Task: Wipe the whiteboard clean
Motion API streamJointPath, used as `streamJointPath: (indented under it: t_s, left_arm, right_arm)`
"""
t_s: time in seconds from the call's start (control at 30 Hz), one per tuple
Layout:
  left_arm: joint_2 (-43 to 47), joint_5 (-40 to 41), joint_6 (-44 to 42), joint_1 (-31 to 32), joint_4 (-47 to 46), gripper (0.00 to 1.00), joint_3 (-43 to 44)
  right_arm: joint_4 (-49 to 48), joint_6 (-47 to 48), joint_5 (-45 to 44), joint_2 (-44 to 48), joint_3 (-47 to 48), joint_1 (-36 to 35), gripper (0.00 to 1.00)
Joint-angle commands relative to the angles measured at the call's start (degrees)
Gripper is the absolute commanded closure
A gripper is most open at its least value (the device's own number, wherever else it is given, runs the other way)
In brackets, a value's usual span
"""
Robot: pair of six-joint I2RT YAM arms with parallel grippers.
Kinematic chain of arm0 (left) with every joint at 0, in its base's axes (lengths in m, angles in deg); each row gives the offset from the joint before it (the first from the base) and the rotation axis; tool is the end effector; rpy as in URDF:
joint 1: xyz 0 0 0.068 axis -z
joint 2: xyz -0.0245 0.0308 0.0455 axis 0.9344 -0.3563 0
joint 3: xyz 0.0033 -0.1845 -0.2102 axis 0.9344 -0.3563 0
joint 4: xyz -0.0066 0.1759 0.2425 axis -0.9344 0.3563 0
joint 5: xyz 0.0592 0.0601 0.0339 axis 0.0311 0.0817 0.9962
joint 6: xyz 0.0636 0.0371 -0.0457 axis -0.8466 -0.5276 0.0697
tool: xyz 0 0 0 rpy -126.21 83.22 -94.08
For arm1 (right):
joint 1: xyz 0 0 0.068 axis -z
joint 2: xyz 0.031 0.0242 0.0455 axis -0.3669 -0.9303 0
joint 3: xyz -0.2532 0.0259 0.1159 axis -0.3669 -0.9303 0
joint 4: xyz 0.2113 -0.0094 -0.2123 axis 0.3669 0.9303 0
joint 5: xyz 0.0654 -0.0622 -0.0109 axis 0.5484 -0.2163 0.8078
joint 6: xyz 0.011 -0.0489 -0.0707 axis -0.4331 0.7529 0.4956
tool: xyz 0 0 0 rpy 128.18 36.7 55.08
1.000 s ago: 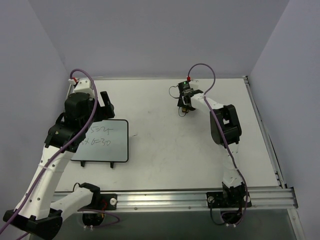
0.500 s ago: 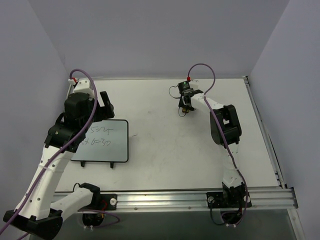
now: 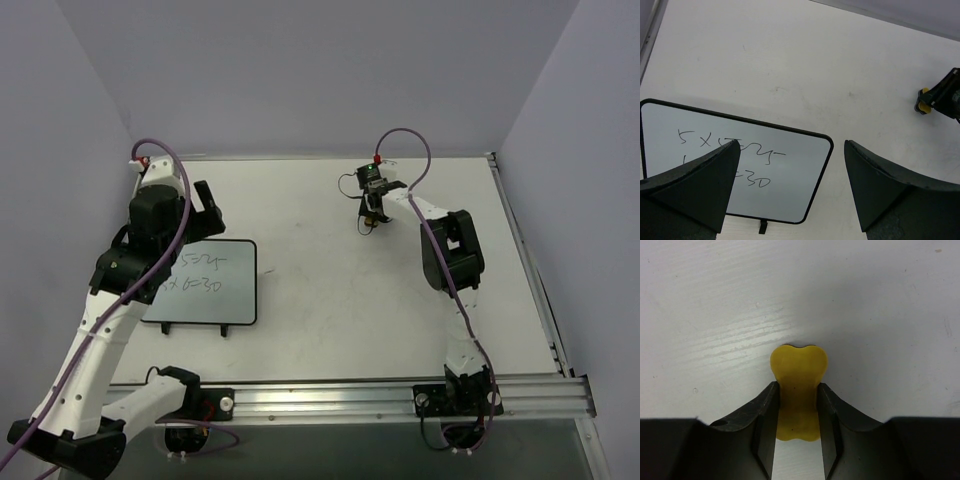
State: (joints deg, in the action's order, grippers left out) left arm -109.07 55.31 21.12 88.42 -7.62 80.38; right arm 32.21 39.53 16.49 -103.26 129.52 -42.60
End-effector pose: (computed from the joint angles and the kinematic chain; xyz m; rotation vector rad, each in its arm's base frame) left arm 0.2605 -0.0659 0.4144 -0.2740 1.9864 -0.1569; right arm 0.5413 0.1856 0.1247 0.2919 2.2538 0.1284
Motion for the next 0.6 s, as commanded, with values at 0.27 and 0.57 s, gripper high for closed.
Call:
streamJointPath:
  t_s: [0.27, 0.57]
  left_arm:
    - [1.45, 0.70, 8.51, -23.10, 3.68, 0.06, -5.36]
    - [5.85, -7.58, 13.78, -33.96, -4.94, 0.06, -14.77]
  right_arm:
    - [-1.83, 1.05, 3.37, 14.13, -8.44, -2.91, 0.92]
    - [-1.48, 1.48, 4.52, 22.31, -10.82, -12.57, 0.95]
